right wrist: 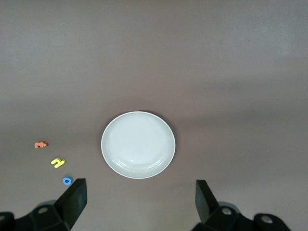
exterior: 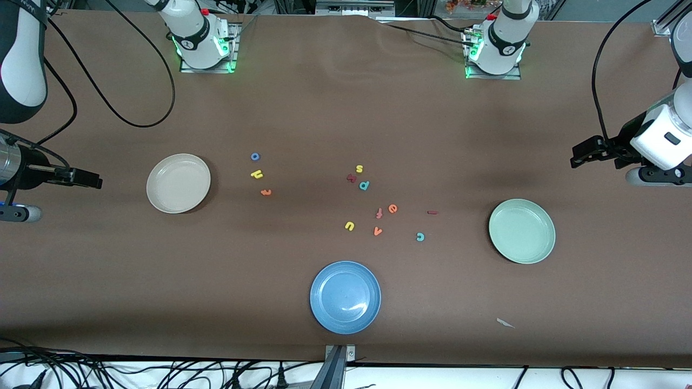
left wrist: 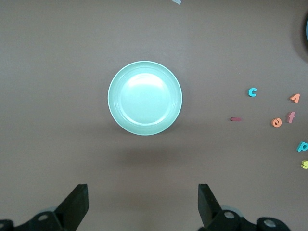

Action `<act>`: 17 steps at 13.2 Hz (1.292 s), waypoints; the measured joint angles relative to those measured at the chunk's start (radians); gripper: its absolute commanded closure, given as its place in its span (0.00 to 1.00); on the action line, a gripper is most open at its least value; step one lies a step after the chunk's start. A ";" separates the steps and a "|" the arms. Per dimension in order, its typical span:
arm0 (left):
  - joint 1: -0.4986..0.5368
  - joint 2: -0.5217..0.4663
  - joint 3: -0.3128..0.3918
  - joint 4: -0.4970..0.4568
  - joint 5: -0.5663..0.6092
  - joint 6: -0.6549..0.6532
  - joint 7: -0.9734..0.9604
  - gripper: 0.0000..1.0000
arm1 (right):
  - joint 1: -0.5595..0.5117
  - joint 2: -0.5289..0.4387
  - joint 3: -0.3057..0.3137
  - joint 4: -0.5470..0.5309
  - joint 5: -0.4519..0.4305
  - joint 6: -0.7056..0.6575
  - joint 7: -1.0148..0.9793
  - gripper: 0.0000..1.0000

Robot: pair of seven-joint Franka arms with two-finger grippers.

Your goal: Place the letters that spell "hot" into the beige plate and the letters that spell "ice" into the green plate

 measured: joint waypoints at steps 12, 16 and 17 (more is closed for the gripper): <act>0.000 -0.002 0.000 0.000 0.000 -0.001 0.000 0.00 | 0.000 0.000 0.003 0.000 0.000 -0.013 0.000 0.00; 0.000 -0.002 0.000 0.001 0.000 -0.001 0.000 0.00 | 0.000 -0.001 0.003 0.000 0.000 -0.022 0.001 0.00; 0.001 -0.002 0.000 0.001 0.000 -0.001 0.000 0.00 | 0.000 -0.001 0.003 0.000 0.000 -0.022 0.000 0.00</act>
